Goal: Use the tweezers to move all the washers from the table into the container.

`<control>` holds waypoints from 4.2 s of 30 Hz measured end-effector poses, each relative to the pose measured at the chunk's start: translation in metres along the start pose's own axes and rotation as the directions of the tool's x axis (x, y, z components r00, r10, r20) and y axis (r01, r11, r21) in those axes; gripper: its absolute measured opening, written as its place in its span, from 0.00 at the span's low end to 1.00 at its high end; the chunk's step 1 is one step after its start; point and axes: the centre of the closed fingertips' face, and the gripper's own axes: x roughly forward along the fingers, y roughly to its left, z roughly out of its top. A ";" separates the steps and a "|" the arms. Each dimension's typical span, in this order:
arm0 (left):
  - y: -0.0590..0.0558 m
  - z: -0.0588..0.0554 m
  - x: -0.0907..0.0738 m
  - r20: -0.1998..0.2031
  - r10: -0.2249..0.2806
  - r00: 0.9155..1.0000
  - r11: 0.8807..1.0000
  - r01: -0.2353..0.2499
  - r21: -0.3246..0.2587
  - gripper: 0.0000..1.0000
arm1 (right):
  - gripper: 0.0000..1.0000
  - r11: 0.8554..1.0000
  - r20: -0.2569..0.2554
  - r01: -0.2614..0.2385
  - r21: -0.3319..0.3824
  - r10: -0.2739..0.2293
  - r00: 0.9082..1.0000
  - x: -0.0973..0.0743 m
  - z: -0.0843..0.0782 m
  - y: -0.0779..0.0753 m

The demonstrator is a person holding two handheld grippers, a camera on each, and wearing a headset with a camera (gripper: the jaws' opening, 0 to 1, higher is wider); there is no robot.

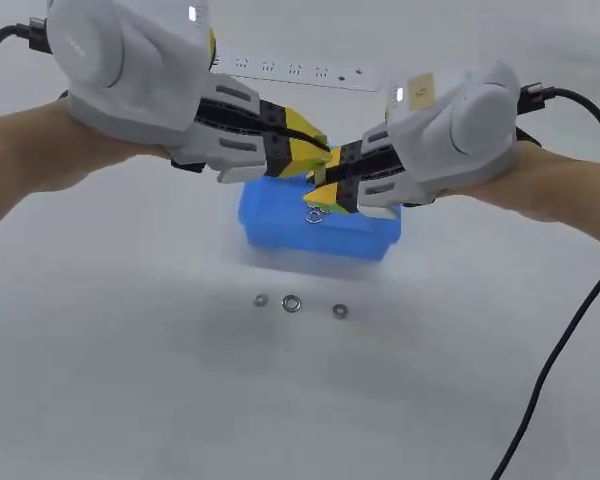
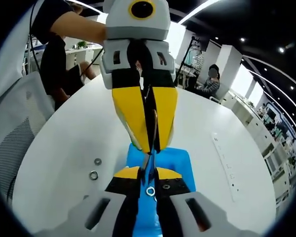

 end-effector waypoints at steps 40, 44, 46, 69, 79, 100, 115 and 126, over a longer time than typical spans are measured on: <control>-0.077 0.021 -0.047 0.003 0.064 0.998 0.998 -0.064 -0.024 0.06 | 0.79 0.908 -0.079 0.332 0.256 -0.323 0.943 -0.111 -0.063 0.079; -0.098 0.015 -0.045 -0.012 0.032 0.999 0.999 -0.032 -0.016 0.06 | 0.89 0.910 -0.109 0.327 0.254 -0.309 0.945 -0.120 -0.072 0.099; -0.101 0.011 -0.044 -0.014 0.044 0.999 0.999 -0.044 -0.027 0.06 | 0.91 0.903 -0.112 0.328 0.277 -0.309 0.945 -0.123 -0.075 0.103; -0.101 -0.030 -0.029 -0.019 0.092 0.996 0.993 -0.094 -0.065 0.06 | 1.00 0.858 -0.146 0.336 0.389 -0.302 0.942 -0.118 -0.099 0.124; -0.094 -0.038 -0.015 -0.030 0.074 0.997 0.994 -0.076 -0.074 0.06 | 0.99 0.847 -0.151 0.316 0.427 -0.278 0.949 -0.112 -0.111 0.127; -0.088 -0.045 -0.017 -0.058 0.021 0.998 0.986 -0.031 -0.166 0.06 | 0.85 0.891 -0.031 0.200 0.408 -0.205 0.978 -0.077 -0.070 0.116; -0.098 -0.043 -0.014 -0.062 -0.018 0.998 0.987 0.008 -0.161 0.06 | 0.62 0.958 0.046 0.008 0.287 -0.022 0.999 -0.012 -0.030 0.115; -0.096 -0.045 -0.014 -0.073 -0.024 0.997 0.984 0.010 -0.176 0.06 | 0.35 0.961 0.099 -0.089 0.260 0.066 0.993 0.022 -0.014 0.109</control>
